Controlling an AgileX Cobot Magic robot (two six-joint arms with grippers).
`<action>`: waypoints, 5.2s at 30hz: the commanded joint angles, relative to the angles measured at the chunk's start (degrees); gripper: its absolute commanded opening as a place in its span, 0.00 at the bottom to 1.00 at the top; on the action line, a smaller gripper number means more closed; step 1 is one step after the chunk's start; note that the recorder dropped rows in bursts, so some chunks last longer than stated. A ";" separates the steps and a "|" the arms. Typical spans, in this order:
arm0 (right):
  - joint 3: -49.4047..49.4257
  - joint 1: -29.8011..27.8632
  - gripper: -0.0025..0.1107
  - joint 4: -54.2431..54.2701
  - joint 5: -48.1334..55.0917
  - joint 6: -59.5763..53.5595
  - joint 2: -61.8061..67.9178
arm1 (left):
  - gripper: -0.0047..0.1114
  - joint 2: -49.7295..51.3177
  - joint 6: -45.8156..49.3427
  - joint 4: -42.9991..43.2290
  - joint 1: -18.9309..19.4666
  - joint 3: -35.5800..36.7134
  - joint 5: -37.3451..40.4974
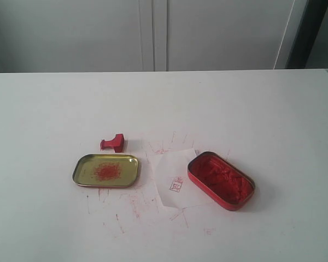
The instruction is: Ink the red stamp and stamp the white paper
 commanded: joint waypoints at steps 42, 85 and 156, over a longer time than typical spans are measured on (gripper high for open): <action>0.24 -0.15 0.02 -0.40 -0.73 -0.08 -0.22 | 0.04 -19.49 0.14 -0.33 0.19 2.75 -4.07; 0.24 -0.15 0.02 -0.40 -0.73 -0.08 -0.22 | 0.04 -19.49 6.16 -6.18 0.19 12.32 -9.64; 0.24 -0.15 0.02 -0.40 -0.73 -0.08 -0.22 | 0.04 -19.49 2.14 -5.95 0.19 16.81 -11.90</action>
